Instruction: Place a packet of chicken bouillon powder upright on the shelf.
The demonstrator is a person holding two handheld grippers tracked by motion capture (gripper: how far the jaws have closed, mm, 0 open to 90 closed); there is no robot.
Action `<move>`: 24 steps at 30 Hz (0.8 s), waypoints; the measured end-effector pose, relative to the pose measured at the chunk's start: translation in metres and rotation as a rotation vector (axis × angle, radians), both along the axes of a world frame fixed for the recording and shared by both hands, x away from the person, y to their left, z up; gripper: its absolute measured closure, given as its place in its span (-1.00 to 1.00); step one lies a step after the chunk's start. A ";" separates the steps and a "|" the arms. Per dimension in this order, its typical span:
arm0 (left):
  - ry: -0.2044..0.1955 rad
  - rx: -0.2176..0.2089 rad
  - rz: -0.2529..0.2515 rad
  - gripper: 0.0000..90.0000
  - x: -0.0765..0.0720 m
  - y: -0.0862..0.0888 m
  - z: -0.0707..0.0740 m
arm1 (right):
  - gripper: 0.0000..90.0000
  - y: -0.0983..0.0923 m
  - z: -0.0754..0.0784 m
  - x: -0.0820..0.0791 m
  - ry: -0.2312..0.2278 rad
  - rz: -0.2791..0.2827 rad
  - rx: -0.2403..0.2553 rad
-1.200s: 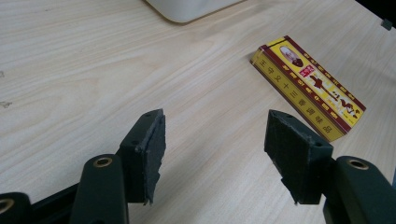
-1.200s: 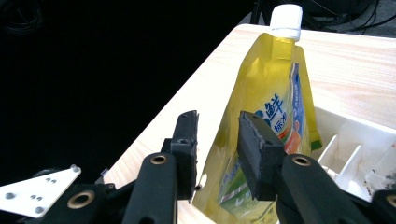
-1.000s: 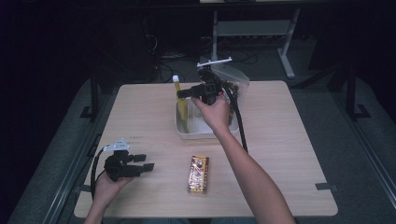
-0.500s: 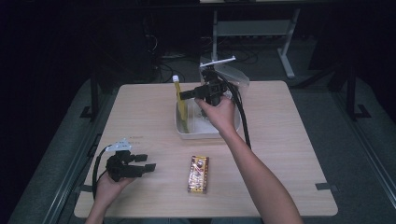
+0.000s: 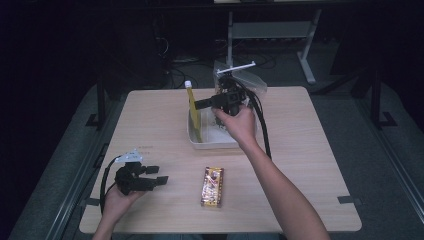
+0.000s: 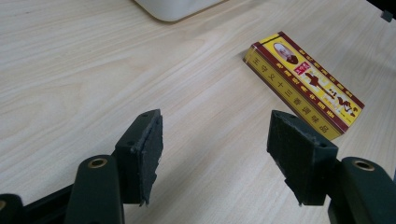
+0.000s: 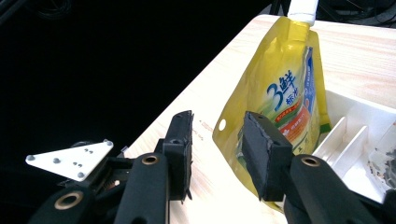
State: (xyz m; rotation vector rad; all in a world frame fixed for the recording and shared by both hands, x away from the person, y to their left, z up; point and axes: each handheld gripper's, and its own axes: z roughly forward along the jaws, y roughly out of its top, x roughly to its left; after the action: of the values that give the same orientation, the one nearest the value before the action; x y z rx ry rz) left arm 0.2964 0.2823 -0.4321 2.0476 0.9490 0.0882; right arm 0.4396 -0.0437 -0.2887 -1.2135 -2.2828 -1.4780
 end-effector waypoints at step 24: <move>0.000 0.011 0.002 -0.23 0.001 -0.003 -0.001 | 0.33 -0.026 -0.006 -0.015 -0.003 0.014 -0.003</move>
State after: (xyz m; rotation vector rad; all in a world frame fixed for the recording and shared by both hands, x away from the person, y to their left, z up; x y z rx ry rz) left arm 0.2974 0.2794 -0.4327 2.0564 0.9525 0.0951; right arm 0.4243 -0.0692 -0.2950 -1.1946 -2.2919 -1.4729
